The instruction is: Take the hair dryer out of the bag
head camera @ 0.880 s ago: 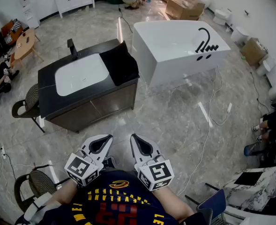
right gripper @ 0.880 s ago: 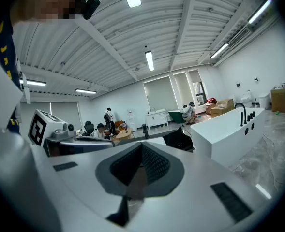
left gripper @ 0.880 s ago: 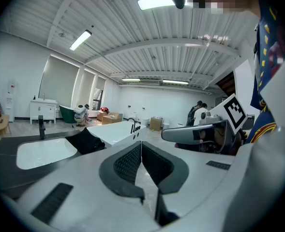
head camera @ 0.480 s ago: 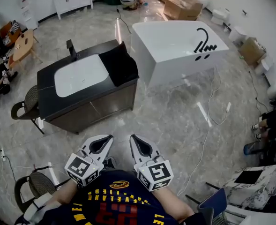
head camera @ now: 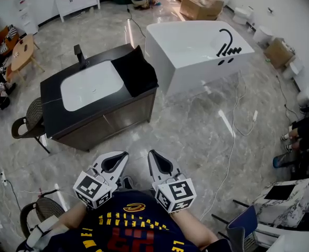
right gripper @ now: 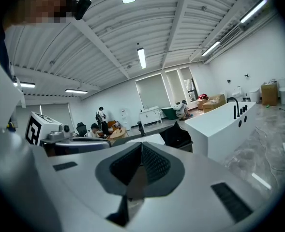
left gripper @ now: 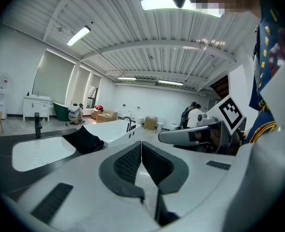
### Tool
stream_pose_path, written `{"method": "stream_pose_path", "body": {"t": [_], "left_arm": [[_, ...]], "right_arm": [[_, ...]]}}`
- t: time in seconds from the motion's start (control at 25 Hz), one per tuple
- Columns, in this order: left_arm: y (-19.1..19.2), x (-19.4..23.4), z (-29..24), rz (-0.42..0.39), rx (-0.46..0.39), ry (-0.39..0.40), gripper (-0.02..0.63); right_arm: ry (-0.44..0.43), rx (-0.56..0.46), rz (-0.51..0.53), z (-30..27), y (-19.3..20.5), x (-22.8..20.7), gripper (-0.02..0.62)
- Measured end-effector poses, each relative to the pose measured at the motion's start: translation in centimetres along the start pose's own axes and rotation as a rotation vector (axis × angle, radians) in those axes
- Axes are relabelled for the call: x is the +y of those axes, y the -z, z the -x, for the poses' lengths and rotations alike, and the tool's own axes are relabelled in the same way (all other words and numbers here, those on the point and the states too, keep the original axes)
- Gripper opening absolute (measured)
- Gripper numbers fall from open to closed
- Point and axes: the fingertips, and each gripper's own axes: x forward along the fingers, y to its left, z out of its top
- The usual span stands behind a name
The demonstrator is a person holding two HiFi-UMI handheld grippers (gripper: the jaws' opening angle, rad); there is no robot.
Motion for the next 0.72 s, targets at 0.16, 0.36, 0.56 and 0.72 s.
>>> {"method": "stream_pose_path", "body": {"t": [0.16, 0.36, 0.56, 0.72], "left_arm": [[1.3, 1.3, 1.0, 0.013, 0.013, 0.032, 0.006], [2.2, 2.6, 1.6, 0.055, 0.022, 0.056, 0.006], [2.4, 2.9, 0.2, 0.074, 0.023, 0.079, 0.006], [2.6, 5.0, -0.8, 0.077, 0.036, 0.051, 0.006]], "right_arm": [[0.042, 0.023, -0.032, -0.8, 1.7, 0.9, 0.009], [0.078, 0.061, -0.050, -1.5, 2.5, 1.3, 0.009], [0.079, 0.102, -0.045, -2.6, 2.8, 0.6, 0.009], [0.045, 0.115, -0.058, -5.3, 2.7, -0.4, 0.009]]}}
